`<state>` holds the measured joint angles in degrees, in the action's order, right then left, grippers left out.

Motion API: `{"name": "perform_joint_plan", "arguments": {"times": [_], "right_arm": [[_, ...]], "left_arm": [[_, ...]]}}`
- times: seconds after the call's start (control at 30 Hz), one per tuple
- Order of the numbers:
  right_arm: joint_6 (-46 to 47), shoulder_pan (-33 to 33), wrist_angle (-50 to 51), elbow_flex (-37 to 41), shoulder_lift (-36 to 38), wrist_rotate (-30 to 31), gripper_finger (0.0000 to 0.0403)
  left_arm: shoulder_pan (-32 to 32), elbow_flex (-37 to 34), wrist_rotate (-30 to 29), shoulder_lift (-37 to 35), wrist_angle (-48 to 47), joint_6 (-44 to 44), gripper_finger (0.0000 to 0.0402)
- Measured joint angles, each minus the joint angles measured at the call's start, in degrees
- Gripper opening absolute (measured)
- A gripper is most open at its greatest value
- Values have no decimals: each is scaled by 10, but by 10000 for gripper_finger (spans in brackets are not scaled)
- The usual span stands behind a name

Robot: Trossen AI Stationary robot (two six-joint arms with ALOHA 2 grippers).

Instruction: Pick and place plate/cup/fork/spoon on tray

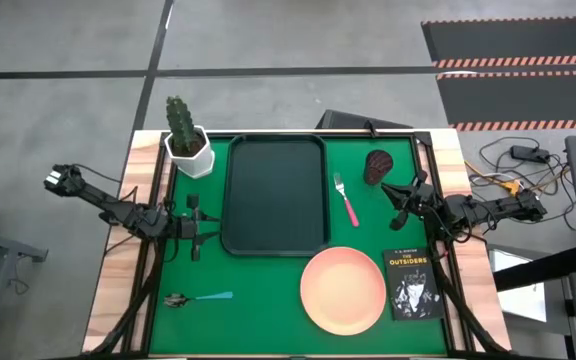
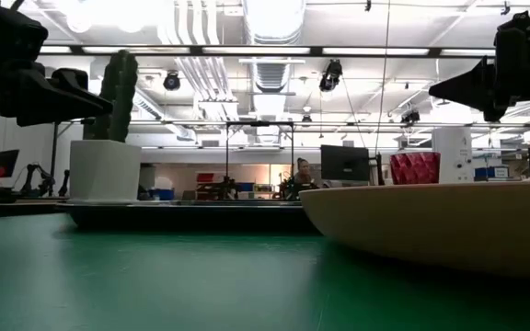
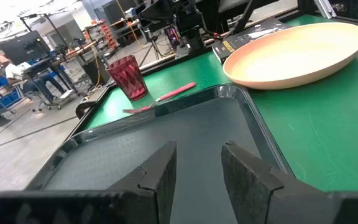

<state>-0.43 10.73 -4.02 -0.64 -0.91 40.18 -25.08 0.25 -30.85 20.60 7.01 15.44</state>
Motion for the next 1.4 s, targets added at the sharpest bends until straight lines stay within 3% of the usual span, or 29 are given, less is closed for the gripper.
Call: {"name": "perform_joint_plan", "arguments": {"times": [1.2, 1.4], "right_arm": [[0, 0, -10, 0, 0, 0, 9], [14, 0, -11, 0, 0, -11, 9]], "left_arm": [[0, 0, -1, 0, 1, 0, 109], [0, 0, -13, 1, 52, -1, 109]]}}
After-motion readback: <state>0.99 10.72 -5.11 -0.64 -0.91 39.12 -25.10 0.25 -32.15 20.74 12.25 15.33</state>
